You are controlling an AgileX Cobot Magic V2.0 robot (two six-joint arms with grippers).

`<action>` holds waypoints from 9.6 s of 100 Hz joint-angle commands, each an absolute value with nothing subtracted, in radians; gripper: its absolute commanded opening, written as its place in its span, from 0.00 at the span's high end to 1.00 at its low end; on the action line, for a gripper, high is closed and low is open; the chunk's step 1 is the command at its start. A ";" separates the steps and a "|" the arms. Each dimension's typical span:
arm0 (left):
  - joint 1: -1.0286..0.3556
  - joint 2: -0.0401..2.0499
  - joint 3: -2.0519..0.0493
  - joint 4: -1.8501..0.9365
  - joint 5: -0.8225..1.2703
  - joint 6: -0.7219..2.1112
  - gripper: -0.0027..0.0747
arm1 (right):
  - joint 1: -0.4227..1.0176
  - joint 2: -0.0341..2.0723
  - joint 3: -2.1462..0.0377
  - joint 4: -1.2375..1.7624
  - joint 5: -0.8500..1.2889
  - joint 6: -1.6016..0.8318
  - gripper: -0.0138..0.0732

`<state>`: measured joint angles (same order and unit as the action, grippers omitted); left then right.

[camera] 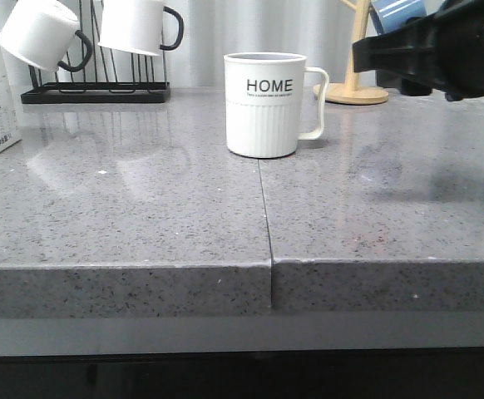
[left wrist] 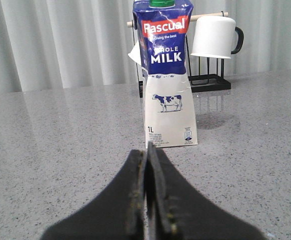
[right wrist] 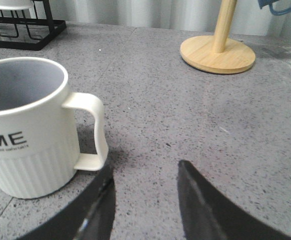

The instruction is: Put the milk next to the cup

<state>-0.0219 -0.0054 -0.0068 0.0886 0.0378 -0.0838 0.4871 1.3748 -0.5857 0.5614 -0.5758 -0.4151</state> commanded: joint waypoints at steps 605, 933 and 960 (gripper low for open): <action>-0.079 1.525 -0.888 0.000 -0.536 -0.091 0.44 | -0.002 0.173 -0.262 -0.079 0.122 0.149 0.98; -0.713 1.678 -1.181 -0.866 -0.787 0.619 0.83 | -0.002 0.174 -0.262 -0.079 0.122 0.149 0.98; -0.732 1.678 -1.181 -0.868 -0.759 0.619 0.58 | -0.002 0.174 -0.262 -0.079 0.122 0.149 0.98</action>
